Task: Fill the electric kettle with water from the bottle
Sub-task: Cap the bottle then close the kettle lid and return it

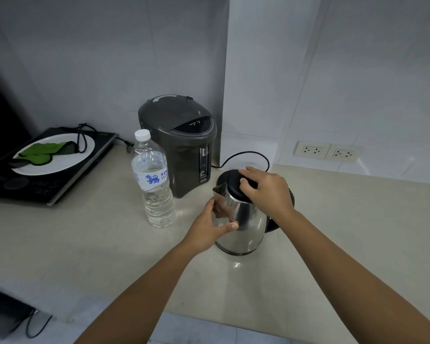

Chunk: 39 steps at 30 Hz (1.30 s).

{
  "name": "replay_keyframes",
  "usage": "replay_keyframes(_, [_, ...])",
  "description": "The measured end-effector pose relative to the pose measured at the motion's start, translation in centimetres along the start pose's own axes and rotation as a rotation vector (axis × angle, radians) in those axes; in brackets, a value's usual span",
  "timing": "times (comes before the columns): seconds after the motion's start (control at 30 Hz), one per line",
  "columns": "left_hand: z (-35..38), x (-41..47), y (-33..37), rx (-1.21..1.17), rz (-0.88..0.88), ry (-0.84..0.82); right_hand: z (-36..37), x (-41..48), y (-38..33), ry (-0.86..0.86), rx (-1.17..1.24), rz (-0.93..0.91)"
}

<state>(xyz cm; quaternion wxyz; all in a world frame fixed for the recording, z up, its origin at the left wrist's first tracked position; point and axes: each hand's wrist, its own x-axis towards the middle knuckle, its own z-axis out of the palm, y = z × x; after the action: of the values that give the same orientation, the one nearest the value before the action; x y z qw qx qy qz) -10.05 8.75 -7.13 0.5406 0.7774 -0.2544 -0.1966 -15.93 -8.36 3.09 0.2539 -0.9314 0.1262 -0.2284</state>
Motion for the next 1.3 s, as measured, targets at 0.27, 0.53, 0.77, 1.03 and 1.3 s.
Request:
replay_keyframes(0.27, [-0.1, 0.4, -0.5, -0.003, -0.001, 0.0, 1.5, -0.8, 0.0, 0.111, -0.149, -0.143])
replay_keyframes(0.53, [0.0, 0.3, -0.5, 0.011, 0.001, 0.007, 2.4, -1.3, 0.5, 0.155, -0.12, -0.154])
replay_keyframes(0.77, [-0.4, -0.4, 1.2, 0.045, -0.029, -0.005, 2.5, -1.9, 0.6, 0.088, -0.201, -0.184])
replay_keyframes(1.03, [-0.3, -0.4, 0.8, 0.03, -0.061, -0.002, 2.8, -1.6, 0.2, 0.109, -0.105, -0.146])
replay_keyframes(1.3, [-0.3, -0.5, 1.0, 0.039, -0.073, -0.01, 3.2, -3.2, 1.8, 0.113, -0.162, -0.077])
